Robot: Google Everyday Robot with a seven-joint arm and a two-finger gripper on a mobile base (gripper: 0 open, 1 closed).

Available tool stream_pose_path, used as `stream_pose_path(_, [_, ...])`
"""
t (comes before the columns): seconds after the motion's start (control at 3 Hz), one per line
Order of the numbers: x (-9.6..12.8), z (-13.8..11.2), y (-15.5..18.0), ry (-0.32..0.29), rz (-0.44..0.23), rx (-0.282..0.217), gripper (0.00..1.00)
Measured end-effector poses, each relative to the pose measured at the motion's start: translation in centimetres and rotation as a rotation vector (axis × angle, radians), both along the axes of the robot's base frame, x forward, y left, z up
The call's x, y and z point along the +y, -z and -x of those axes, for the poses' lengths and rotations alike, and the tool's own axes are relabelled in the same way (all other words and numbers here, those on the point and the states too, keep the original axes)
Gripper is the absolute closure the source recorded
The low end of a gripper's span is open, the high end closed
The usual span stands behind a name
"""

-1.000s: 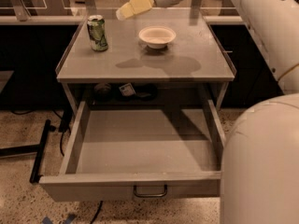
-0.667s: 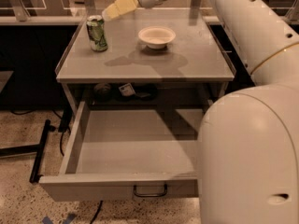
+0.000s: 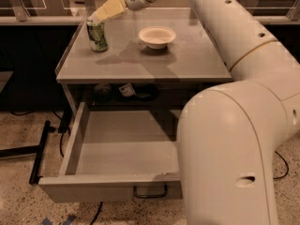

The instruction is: Place green can into top drawer

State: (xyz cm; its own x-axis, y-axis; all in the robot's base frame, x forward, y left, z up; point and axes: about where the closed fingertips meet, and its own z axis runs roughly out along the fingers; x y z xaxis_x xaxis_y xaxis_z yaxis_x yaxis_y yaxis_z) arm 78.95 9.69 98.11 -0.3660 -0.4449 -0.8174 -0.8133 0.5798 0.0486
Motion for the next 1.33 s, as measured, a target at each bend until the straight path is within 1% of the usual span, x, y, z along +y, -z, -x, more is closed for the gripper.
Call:
stream_pose_path(0.33, [0.3, 0.0, 0.4, 0.012, 0.004, 0.006, 0.00])
stream_pose_path(0.67, [2.2, -1.2, 2.1, 0.038, -0.020, 0.019, 0.00])
stream_pose_path(1.0, [4.0, -3.3, 4.3, 0.095, -0.041, 0.035, 0.00])
stream_pose_path(1.33, [5.1, -5.5, 6.4, 0.149, -0.057, 0.056, 0.00])
